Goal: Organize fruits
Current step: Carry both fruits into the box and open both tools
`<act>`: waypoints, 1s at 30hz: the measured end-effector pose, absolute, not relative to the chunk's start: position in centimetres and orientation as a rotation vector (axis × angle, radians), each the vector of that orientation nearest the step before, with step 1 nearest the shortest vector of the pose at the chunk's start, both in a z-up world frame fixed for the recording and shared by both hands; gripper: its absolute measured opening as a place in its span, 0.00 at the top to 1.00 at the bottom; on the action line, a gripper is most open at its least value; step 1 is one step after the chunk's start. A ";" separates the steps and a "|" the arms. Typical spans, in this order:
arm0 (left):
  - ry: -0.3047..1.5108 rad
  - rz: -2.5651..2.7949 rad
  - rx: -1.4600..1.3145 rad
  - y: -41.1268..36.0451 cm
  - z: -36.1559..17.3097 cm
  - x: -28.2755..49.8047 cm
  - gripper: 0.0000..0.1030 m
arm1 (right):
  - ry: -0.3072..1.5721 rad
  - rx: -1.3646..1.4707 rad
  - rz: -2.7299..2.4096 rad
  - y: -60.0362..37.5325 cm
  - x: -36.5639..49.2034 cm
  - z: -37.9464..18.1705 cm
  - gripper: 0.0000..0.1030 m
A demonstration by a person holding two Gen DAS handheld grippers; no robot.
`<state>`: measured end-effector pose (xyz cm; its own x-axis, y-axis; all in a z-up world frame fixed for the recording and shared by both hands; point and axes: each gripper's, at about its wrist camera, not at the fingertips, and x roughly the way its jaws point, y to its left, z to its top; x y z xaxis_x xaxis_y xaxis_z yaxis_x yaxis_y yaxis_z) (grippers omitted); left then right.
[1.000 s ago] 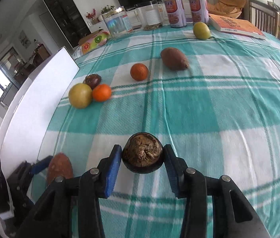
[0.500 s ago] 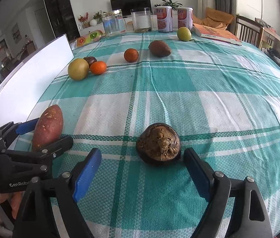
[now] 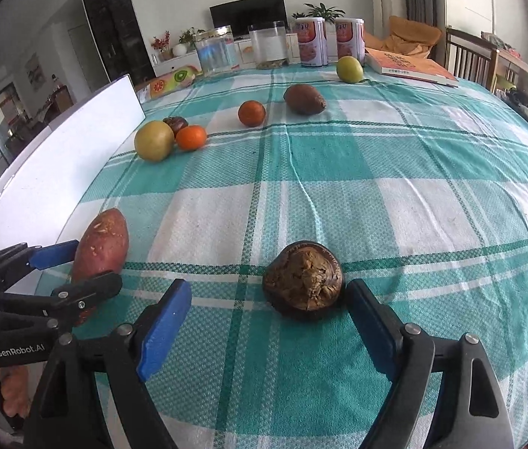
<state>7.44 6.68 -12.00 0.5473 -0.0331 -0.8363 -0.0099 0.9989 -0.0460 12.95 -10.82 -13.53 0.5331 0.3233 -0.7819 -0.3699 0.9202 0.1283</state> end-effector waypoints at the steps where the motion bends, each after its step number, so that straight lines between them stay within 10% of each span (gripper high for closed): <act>1: 0.976 -0.029 -0.043 6.4 -11.8 7.2 0.61 | 0.913 -0.057 0.394 -11.0 13.0 -13.4 0.34; 3: 0.978 -0.027 -0.050 6.0 -11.6 6.8 0.61 | 0.912 -0.019 0.388 -11.9 13.0 -13.3 0.57; 18: 0.766 -0.170 -0.415 15.4 3.7 -3.9 0.61 | 0.895 0.320 0.858 -4.8 8.7 -3.5 0.57; 30: 0.872 0.408 -0.479 29.5 -2.9 -7.8 0.60 | 0.984 -0.111 1.193 15.1 0.4 -3.7 0.56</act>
